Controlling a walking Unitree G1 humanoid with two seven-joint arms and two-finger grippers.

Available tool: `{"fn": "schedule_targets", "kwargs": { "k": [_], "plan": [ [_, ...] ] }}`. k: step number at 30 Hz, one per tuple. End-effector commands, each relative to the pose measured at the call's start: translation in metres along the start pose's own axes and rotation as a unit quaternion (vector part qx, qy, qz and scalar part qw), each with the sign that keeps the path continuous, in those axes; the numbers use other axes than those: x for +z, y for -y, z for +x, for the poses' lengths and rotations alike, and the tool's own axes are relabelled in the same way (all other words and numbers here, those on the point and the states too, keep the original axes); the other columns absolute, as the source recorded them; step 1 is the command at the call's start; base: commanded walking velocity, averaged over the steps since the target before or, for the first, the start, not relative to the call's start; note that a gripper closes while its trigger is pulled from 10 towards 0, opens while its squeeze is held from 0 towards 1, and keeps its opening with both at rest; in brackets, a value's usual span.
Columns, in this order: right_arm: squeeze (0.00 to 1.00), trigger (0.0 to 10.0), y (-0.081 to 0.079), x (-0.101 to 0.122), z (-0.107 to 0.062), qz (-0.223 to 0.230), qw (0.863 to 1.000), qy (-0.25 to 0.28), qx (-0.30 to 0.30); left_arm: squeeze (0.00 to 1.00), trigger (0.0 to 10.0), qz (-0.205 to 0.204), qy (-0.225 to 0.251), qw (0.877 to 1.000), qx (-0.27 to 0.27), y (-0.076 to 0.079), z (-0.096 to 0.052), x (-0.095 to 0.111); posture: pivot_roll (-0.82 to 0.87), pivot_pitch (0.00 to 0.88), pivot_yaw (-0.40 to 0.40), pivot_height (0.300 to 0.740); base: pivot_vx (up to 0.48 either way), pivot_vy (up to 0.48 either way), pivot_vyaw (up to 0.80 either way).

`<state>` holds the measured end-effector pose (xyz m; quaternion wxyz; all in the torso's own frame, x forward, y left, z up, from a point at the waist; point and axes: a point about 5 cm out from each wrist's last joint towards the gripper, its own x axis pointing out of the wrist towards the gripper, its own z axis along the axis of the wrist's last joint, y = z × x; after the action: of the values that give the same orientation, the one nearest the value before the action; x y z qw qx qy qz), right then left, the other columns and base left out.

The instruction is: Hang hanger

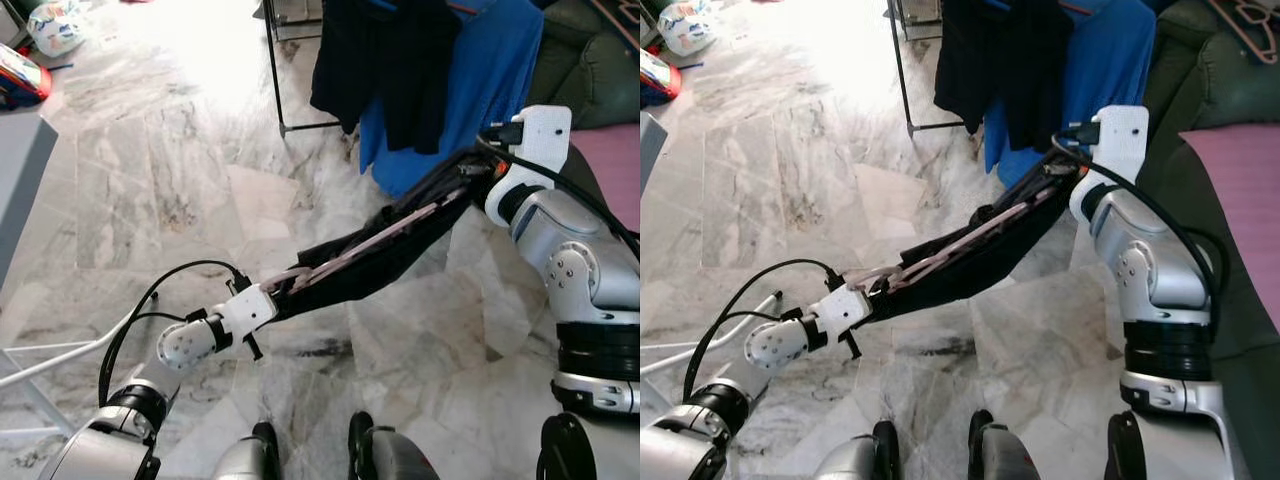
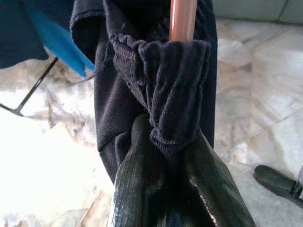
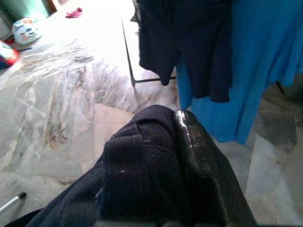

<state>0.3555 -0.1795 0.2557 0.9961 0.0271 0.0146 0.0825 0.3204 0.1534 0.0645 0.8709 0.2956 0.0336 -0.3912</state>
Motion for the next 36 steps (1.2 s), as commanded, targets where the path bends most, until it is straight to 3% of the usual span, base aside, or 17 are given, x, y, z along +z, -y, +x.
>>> {"fn": "schedule_targets", "kwargs": {
  "k": [1,15,20,24,27,31,33,35,36],
  "plan": [
    [0.00,0.0,-0.005,0.016,-0.007,-0.013,0.999,0.036,0.003,0.00,0.0,-0.021,-0.068,0.997,-0.015,0.015,-0.011,-0.025,-0.16,0.289,0.041,0.740,0.000,0.000,0.00],
    [0.00,0.0,-0.034,0.001,-0.002,-0.042,0.999,0.020,0.013,0.00,0.0,-0.057,-0.132,0.989,0.034,0.022,0.000,-0.032,-0.16,0.287,0.047,0.740,0.000,0.000,0.00],
    [0.00,0.0,-0.056,-0.014,0.000,-0.047,0.998,0.006,0.038,0.00,0.0,-0.094,-0.128,0.986,0.047,0.031,0.013,-0.025,-0.16,0.287,0.049,0.740,0.000,0.000,0.00],
    [0.00,0.0,-0.063,-0.026,0.001,-0.060,0.997,-0.007,0.040,0.00,0.0,-0.125,-0.114,0.984,0.052,0.037,0.024,-0.017,-0.15,0.288,0.052,0.740,0.000,0.000,0.00],
    [0.00,0.0,-0.068,-0.034,0.002,-0.068,0.997,-0.017,0.041,0.00,1.6,-0.142,-0.111,0.982,0.055,0.040,0.032,-0.011,-0.15,0.288,0.057,0.740,0.000,0.000,0.00],
    [0.00,0.0,-0.071,-0.045,0.003,-0.079,0.996,-0.028,0.033,0.00,1.8,-0.168,-0.103,0.976,0.094,0.037,0.039,-0.003,-0.15,0.286,0.062,0.740,0.000,0.000,0.00],
    [0.00,0.0,-0.070,-0.050,0.002,-0.077,0.996,-0.035,0.026,0.00,3.0,-0.178,-0.104,0.971,0.124,0.032,0.040,-0.001,-0.15,0.286,0.066,0.740,0.000,0.000,0.00],
    [0.00,0.0,-0.070,-0.052,0.002,-0.078,0.996,-0.038,0.023,0.00,3.0,-0.183,-0.105,0.968,0.133,0.030,0.040,-0.001,-0.15,0.286,0.066,0.740,0.000,0.000,0.00],
    [0.00,0.0,-0.071,-0.054,0.001,-0.074,0.996,-0.042,0.025,0.00,3.9,-0.194,-0.109,0.964,0.144,0.028,0.040,-0.002,-0.15,0.286,0.067,0.740,0.000,0.000,0.00]
  ]
}}
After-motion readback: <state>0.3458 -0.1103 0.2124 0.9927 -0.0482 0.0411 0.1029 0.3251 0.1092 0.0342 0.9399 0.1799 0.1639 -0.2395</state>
